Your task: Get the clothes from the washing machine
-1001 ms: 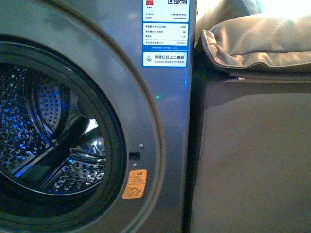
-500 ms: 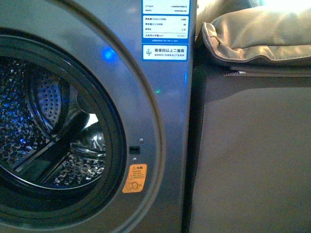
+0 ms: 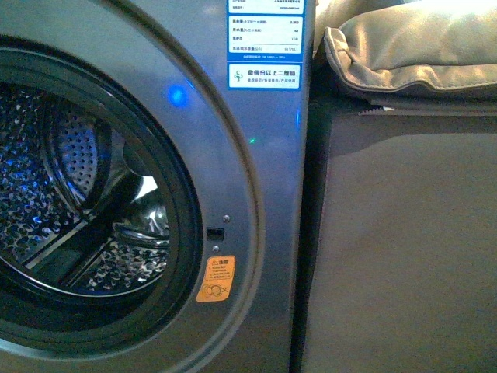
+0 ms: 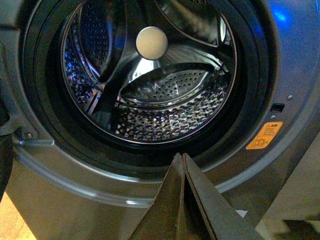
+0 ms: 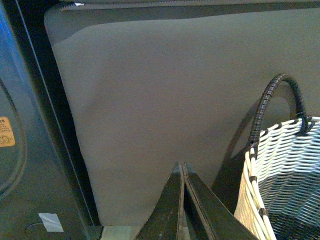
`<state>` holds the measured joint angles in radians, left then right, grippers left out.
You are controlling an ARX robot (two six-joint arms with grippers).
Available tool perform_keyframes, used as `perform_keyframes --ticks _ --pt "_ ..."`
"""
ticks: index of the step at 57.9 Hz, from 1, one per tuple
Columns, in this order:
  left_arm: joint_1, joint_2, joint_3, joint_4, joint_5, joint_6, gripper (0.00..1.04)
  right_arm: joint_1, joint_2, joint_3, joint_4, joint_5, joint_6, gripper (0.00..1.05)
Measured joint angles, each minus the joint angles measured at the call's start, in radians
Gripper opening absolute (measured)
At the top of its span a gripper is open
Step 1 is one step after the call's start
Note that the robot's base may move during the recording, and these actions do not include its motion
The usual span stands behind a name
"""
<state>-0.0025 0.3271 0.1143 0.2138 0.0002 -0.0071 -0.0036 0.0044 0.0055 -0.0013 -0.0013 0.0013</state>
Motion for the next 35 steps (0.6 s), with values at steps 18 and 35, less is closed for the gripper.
perform_keyframes --ticks 18,35 --pt "0.000 -0.093 -0.056 -0.036 0.000 0.000 0.04 0.000 0.000 0.000 0.000 0.000 0.000 0.02" --pt "0.000 -0.238 -0.093 -0.169 0.000 0.000 0.04 0.000 0.000 0.000 0.000 0.000 0.000 0.02"
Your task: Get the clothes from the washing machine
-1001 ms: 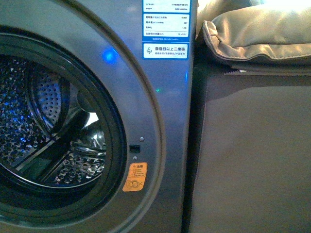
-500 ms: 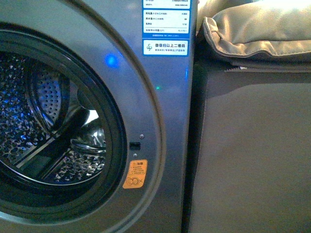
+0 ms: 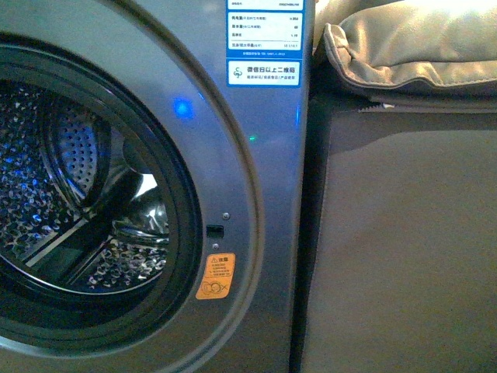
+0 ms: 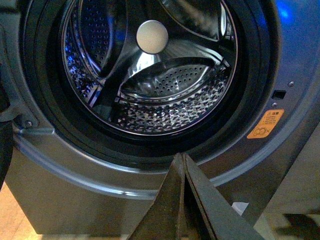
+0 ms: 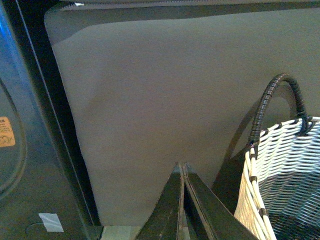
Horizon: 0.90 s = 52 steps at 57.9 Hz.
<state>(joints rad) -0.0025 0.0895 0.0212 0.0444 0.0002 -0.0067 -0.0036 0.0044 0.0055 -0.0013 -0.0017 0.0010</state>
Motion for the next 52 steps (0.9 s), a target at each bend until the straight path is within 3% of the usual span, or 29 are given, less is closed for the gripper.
perform_keyframes --ticks 37,41,45,52 --pt "0.000 -0.085 -0.003 -0.042 0.000 0.002 0.04 0.000 0.000 0.000 0.000 0.000 0.000 0.02" --pt "0.000 -0.085 -0.003 -0.042 0.000 0.002 0.16 0.000 0.000 0.000 0.000 0.000 -0.001 0.05" --pt "0.000 -0.085 -0.003 -0.042 0.000 0.002 0.34 0.000 0.000 0.000 0.000 0.000 -0.001 0.23" --pt "0.000 -0.085 -0.003 -0.042 0.000 0.002 0.53 0.000 0.000 0.000 0.000 0.000 -0.001 0.42"
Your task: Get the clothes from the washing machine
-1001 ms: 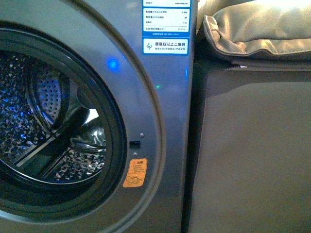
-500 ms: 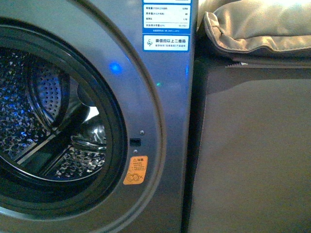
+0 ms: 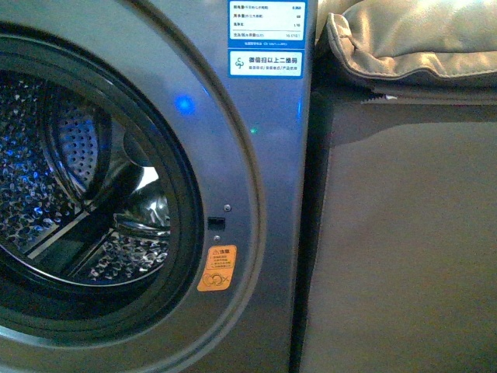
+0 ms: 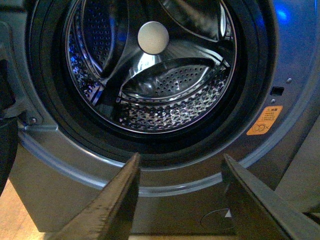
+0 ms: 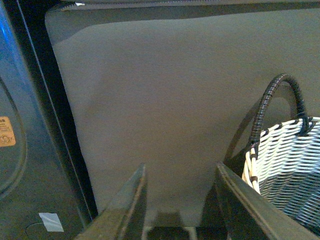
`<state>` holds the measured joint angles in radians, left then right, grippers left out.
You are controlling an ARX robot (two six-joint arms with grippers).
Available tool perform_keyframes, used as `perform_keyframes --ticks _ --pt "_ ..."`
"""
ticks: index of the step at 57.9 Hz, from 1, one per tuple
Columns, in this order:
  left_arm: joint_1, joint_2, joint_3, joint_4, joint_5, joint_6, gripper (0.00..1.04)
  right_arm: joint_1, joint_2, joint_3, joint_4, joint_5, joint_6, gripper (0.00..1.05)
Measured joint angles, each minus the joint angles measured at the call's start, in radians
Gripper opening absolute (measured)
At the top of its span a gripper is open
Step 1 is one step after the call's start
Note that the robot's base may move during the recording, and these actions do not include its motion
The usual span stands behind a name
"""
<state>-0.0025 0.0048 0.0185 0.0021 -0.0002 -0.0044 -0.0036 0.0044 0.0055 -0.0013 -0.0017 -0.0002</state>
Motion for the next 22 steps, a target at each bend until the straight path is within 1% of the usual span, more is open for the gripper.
perform_keyframes --ticks 3,4,9,13,14,15,16,22 --pt "0.000 0.000 0.000 0.000 0.000 0.000 0.64 0.000 0.000 0.000 0.000 0.000 0.000 0.53" --pt "0.000 0.000 0.000 0.000 0.000 0.000 0.66 0.000 0.000 0.000 0.000 0.000 0.000 0.54" --pt "0.000 0.000 0.000 0.000 0.000 0.000 0.82 0.000 0.000 0.000 0.000 0.000 0.000 0.70" --pt "0.000 0.000 0.000 0.000 0.000 0.000 0.99 0.000 0.000 0.000 0.000 0.000 0.000 0.88" --pt "0.000 0.000 0.000 0.000 0.000 0.001 1.00 0.000 0.000 0.000 0.000 0.000 0.000 0.91" --pt "0.000 0.000 0.000 0.000 0.000 0.001 0.99 0.000 0.000 0.000 0.000 0.000 0.000 0.96" --pt "0.000 0.000 0.000 0.000 0.000 0.000 0.98 0.000 0.000 0.000 0.000 0.000 0.001 0.99" --pt "0.000 0.000 0.000 0.000 0.000 0.001 0.98 0.000 0.000 0.000 0.000 0.000 0.000 0.97"
